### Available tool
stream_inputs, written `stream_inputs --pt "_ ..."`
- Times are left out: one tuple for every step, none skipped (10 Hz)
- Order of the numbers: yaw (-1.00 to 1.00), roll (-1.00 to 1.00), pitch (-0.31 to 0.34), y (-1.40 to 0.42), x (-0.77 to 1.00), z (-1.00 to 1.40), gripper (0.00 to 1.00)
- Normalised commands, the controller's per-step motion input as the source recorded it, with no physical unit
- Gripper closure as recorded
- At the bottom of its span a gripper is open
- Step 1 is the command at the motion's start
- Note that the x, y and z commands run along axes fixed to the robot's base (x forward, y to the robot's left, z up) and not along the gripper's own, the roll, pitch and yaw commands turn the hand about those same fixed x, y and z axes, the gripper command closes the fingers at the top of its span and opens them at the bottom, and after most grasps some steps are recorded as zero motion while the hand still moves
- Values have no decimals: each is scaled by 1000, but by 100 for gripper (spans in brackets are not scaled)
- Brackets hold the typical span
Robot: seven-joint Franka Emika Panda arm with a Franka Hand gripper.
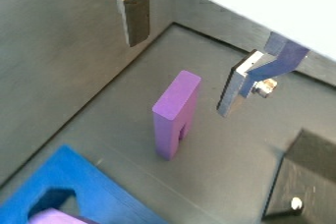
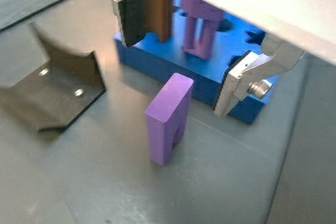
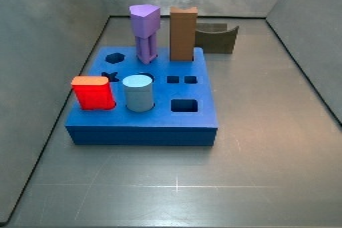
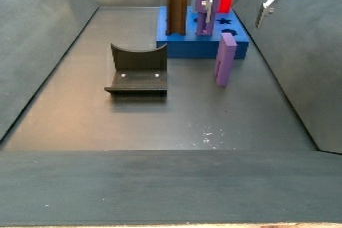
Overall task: Pick up the double-square object. Rotate the double-square object. Move to above the board. Insert the double-square object.
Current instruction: Rotate the double-square object.
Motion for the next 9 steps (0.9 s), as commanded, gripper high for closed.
stream_inputs --pt "-1000 -4 -6 13 38 -36 0" --pt "-1000 -4 -7 14 39 -35 0" --pt "-1000 -4 -8 14 39 -30 0" --pt "-1000 -4 -8 15 39 -28 0" --pt "-1000 -5 -9 16 38 -26 0" --pt "-1000 -5 -10 16 37 -26 0" --pt "-1000 -5 -11 16 37 -26 0" --pt "-1000 -6 -11 17 37 -26 0" --pt "-1000 -6 -12 17 37 -26 0"
